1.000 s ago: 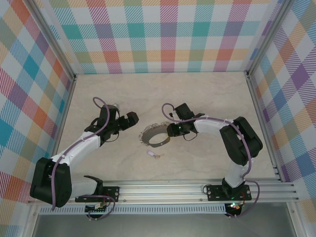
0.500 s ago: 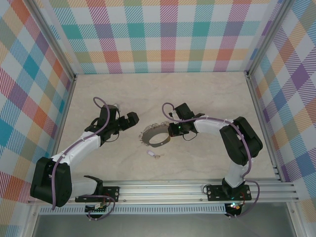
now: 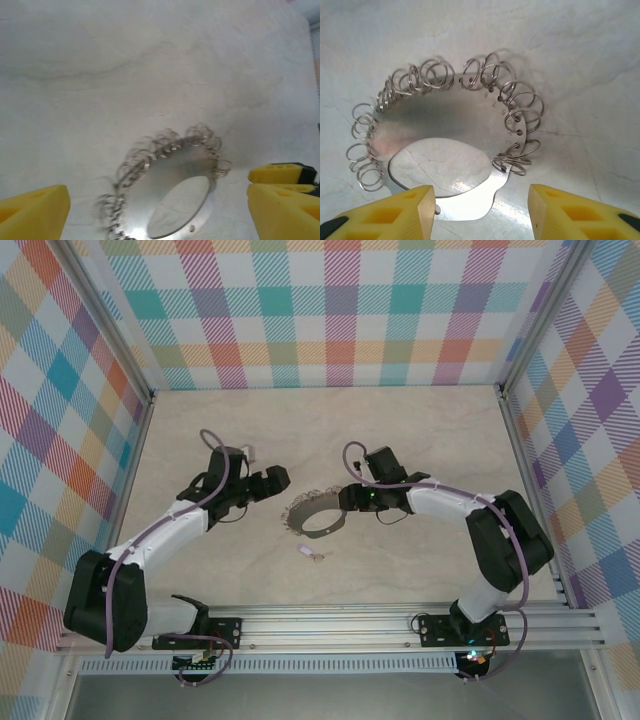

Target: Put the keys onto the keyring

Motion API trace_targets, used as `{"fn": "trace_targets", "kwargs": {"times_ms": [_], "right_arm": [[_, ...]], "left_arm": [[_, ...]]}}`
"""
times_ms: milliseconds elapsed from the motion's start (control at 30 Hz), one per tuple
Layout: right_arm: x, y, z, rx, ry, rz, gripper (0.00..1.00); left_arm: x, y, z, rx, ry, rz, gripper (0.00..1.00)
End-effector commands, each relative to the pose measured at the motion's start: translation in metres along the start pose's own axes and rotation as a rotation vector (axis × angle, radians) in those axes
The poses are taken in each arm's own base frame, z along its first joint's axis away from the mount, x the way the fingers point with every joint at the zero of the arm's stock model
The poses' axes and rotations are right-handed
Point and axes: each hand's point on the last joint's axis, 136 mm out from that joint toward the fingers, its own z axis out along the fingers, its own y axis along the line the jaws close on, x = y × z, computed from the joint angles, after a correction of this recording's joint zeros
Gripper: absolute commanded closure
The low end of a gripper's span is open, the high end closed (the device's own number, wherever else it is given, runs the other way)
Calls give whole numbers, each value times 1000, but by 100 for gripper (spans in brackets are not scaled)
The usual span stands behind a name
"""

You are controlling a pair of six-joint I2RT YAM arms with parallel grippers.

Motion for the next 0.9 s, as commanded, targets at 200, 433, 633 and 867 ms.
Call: {"fn": "trace_targets", "kwargs": {"times_ms": [200,433,633,867], "right_arm": [[11,-10,1,-51,-1,110,48],[20,-12,14,-79,30,93,49],[17,-12,27,-87,39,90,49],[13,-12,39,-99,52,87,50]], "left_arm": [[31,-59,30,80,140,226,30],[30,-62,33,76,124,213,30],[27,-62,30,74,105,204,28],[24,-62,26,73,86,203,27]]}}
